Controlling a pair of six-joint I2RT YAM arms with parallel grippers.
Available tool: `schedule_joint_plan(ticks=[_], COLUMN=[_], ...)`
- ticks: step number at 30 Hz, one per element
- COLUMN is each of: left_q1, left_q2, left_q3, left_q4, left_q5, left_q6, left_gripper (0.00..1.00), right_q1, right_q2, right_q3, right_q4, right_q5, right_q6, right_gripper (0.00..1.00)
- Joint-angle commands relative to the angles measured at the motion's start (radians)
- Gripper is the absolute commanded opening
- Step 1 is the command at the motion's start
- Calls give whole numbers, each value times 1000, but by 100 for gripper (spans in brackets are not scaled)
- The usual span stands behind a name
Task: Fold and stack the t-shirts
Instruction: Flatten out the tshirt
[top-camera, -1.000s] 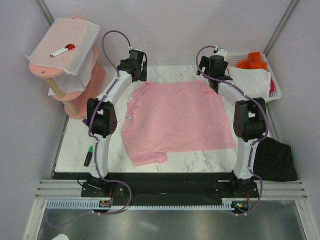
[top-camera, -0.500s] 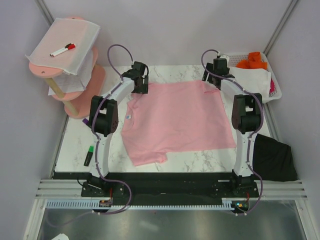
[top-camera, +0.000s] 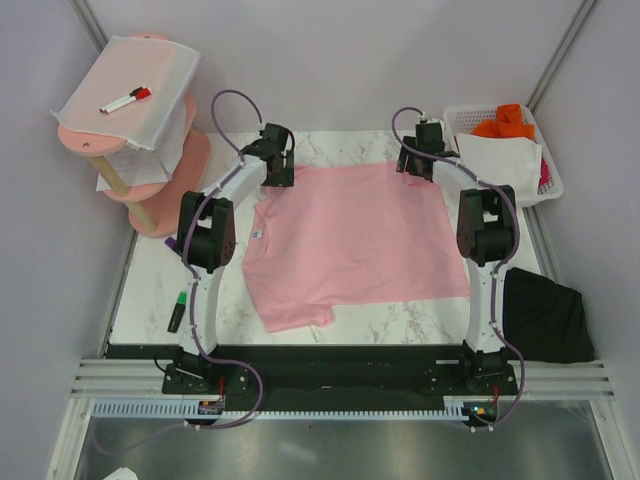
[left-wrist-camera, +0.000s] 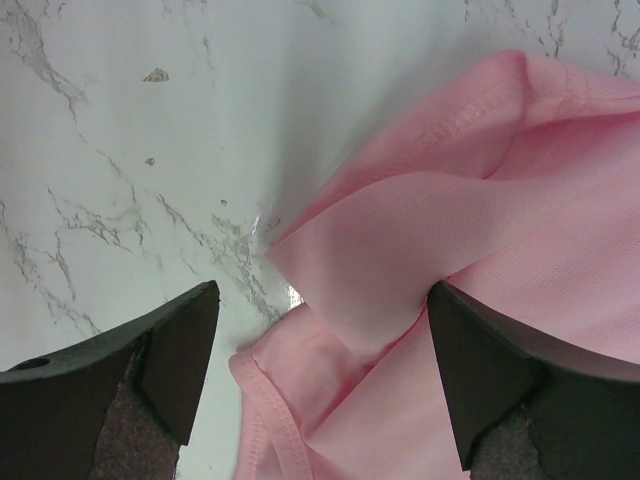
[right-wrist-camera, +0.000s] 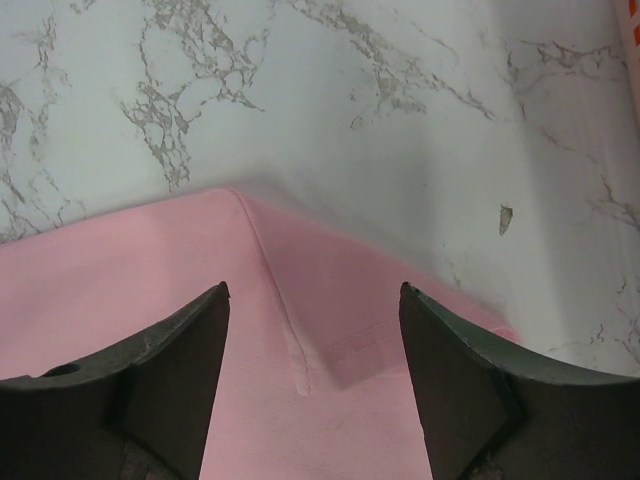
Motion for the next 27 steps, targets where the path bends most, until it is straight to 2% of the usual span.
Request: schedule_joint_plan(ticks=[1, 3, 6, 7, 8, 10, 11, 13, 16, 17, 18, 19, 27], left_q1=[12, 17, 23, 27, 29, 30, 32, 33, 35, 37, 37, 37, 35], left_q2=[22, 25, 38, 44, 53, 61, 68, 76, 105, 111, 123, 125, 29], left_q3=[1, 4, 24, 31, 47, 58, 65, 70, 108, 119, 130, 139, 154], left_q4=[33, 36, 42, 41, 42, 44, 44, 50, 50, 50, 48, 47, 51], left_q5=[11, 12, 34, 52, 63, 81, 84, 87, 83, 80, 71, 68, -49], left_q6=[-44, -49, -54, -54, -55, -57, -58, -60, -61, -61, -63, -64, -26], left_gripper=[91, 90, 91, 91, 91, 91, 91, 82, 46, 16, 6, 2, 2], right_q1=[17, 22, 29, 31, 32, 34, 37, 35, 35, 38, 37, 37, 42], right_q2=[1, 21, 61, 78, 83, 81, 80, 72, 55, 52, 47, 38, -11], right_q3=[57, 74, 123, 140, 146, 141, 140, 138, 131, 128, 123, 118, 86], right_q4=[-28, -46, -95, -112, -117, -118, -117, -115, -102, -97, -94, -88, -49], right_q5=[34, 52, 72, 98, 112, 144, 151, 155, 160, 158, 163, 167, 218], right_q6=[-29, -34, -29, -28, -25, -22, -22, -22, -19, -19, -19, -19, -22], right_gripper=[75, 64, 40, 31, 13, 2, 1, 0, 0, 0, 0, 0, 0])
